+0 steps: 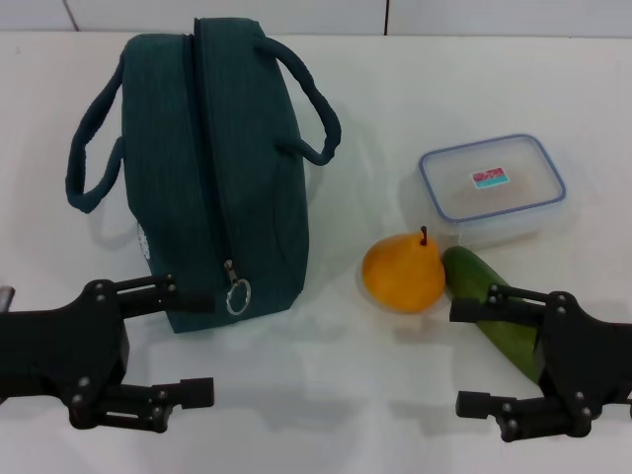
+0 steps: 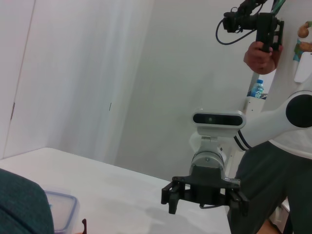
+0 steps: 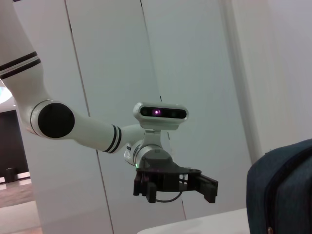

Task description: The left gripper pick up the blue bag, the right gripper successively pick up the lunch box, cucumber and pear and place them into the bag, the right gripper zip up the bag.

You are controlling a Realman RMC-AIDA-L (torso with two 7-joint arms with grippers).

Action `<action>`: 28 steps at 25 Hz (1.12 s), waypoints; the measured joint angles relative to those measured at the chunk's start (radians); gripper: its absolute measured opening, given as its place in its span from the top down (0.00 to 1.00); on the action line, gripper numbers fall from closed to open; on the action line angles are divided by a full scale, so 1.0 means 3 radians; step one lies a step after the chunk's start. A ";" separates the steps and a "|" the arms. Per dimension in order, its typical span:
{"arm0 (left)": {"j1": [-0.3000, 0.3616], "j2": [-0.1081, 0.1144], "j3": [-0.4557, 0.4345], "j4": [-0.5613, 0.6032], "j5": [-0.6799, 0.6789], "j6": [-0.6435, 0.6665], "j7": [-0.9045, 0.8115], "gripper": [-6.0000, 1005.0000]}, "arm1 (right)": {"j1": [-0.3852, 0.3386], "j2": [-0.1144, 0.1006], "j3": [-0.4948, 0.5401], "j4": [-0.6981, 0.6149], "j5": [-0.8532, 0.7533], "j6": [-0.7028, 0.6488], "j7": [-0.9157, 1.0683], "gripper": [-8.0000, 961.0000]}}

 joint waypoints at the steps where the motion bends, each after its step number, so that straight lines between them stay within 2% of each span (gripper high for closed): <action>1: -0.0002 -0.0001 0.0000 0.0000 0.0000 -0.0002 0.0000 0.13 | 0.0000 0.0000 0.0000 0.0000 0.0000 0.0002 0.0000 0.12; 11: -0.0011 -0.0004 -0.0003 0.0000 0.0000 -0.0003 0.0028 0.14 | 0.0009 -0.0006 0.0000 -0.0007 0.0000 0.0007 -0.0002 0.12; 15: -0.0011 -0.0018 -0.0117 0.0000 0.0000 0.0005 0.0062 0.14 | 0.0010 -0.0011 0.0006 -0.0009 0.0000 0.0010 -0.0002 0.12; 21: -0.0011 -0.0030 -0.0577 0.0024 -0.0364 0.0030 0.0031 0.15 | 0.0011 -0.0010 0.0028 0.0000 0.0000 0.0012 -0.0001 0.12; 23: -0.0083 -0.0042 -0.0940 0.0016 -0.0429 -0.0049 -0.0136 0.15 | 0.0010 -0.0010 0.0029 0.0001 0.0006 0.0014 0.0002 0.12; 25: -0.0209 -0.0054 -0.1314 0.0011 -0.0433 -0.0247 -0.0392 0.15 | 0.0008 -0.0010 0.0031 0.0012 0.0030 0.0016 0.0002 0.12; 28: -0.0365 -0.0037 -0.1531 0.0008 -0.0418 -0.0628 -0.0700 0.15 | 0.0007 -0.0010 0.0035 0.0035 0.0053 0.0017 -0.0002 0.12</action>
